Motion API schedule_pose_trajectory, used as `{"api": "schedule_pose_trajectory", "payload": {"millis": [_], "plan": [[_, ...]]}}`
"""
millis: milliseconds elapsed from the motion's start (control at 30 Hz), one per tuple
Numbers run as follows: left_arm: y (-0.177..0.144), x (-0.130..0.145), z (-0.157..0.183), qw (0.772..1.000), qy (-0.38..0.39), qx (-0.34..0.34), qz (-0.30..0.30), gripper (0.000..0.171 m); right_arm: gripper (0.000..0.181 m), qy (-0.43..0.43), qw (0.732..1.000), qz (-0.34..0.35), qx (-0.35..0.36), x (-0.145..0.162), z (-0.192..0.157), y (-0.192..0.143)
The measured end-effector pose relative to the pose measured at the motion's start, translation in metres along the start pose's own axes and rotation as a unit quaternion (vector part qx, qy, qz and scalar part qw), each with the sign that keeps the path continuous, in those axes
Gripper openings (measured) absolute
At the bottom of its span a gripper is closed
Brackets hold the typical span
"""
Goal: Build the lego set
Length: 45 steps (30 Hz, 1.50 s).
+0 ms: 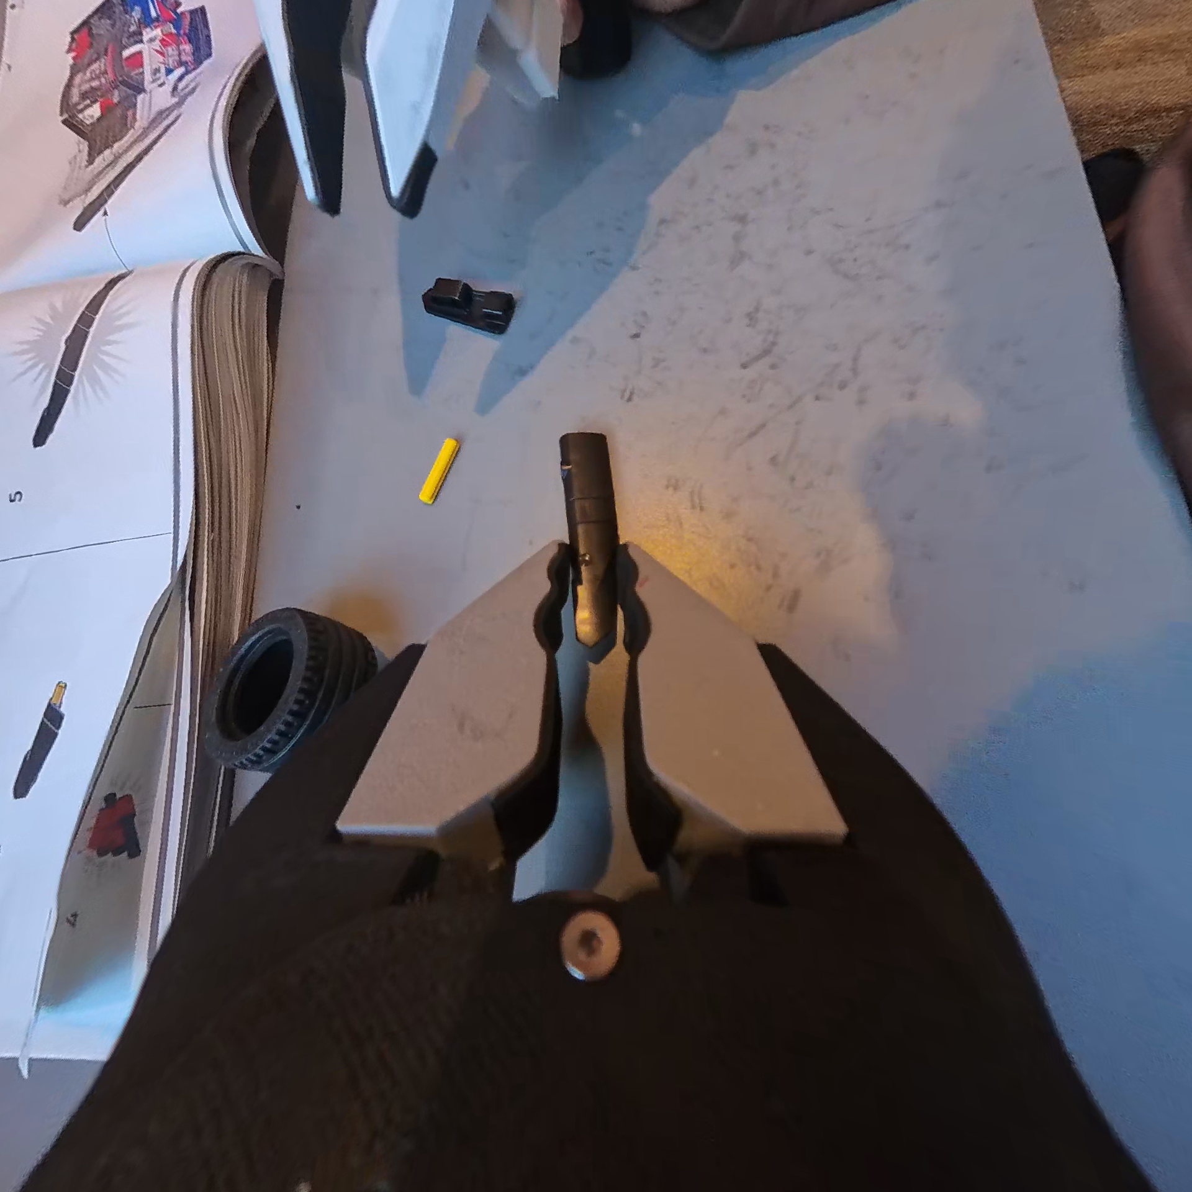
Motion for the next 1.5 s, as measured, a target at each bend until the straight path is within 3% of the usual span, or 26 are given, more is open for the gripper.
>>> {"api": "schedule_pose_trajectory", "payload": {"millis": [233,1500], "plan": [[0.000,0.000,-0.002,1.000,-0.013,0.003,-0.001,0.014,0.020,0.022,0.999,0.024,0.011,-0.003,0.009,-0.008],[-0.002,0.002,-0.003,1.000,-0.019,-0.003,-0.001,0.016,0.019,0.020,1.000,-0.003,0.006,0.002,0.009,-0.002]]}}
Point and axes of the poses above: each gripper's, where its closed fingertips meet, y out along the fingers, x out of its underside, z = x × y across the jaws, the point moved 3 cm from there along -y, back along the fingers, and after that the axes turned 4 degrees about -y, right-handed, at the moved point
